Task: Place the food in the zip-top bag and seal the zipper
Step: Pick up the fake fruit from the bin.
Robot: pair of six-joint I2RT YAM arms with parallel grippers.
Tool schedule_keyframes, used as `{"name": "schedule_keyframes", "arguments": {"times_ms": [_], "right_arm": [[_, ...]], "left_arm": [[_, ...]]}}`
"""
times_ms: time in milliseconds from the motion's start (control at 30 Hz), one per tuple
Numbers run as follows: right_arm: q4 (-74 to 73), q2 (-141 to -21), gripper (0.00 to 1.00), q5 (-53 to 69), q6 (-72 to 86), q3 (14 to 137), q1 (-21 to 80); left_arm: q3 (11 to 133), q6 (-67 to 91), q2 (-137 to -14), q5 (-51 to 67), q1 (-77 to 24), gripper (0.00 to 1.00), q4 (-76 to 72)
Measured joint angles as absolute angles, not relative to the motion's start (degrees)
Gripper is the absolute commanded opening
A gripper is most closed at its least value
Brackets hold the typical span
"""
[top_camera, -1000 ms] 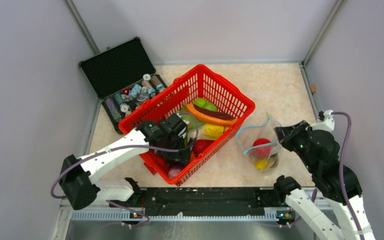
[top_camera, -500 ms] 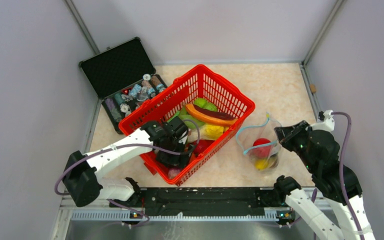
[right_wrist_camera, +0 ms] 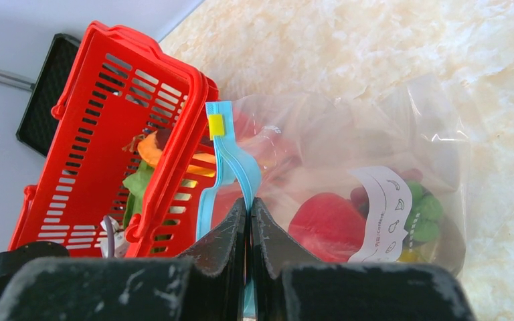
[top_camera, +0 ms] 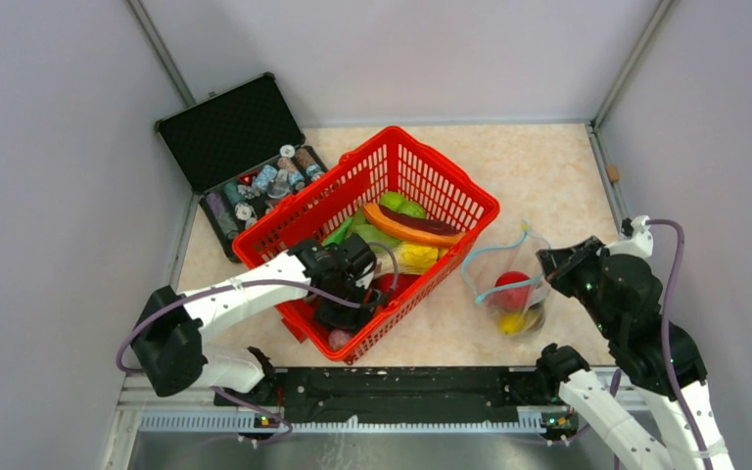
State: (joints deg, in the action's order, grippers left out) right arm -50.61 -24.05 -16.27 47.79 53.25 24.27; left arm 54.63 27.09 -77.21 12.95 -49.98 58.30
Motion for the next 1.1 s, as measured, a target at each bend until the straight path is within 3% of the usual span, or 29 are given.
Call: {"name": "schedule_keyframes", "arguments": {"times_ms": [300, 600, 1100], "right_arm": [[-50.6, -24.1, 0.04, -16.4, 47.8, 53.3, 24.3], [-50.6, -24.1, 0.04, -16.4, 47.8, 53.3, 24.3], [-50.6, -24.0, 0.04, -16.6, 47.8, 53.3, 24.3]], "left_arm": [[56.9, 27.1, -76.3, 10.5, -50.3, 0.4, 59.6], [60.2, 27.3, -72.1, 4.0, -50.3, 0.29, 59.5], [62.3, 27.0, -62.5, -3.8, -50.3, 0.26, 51.5]]}}
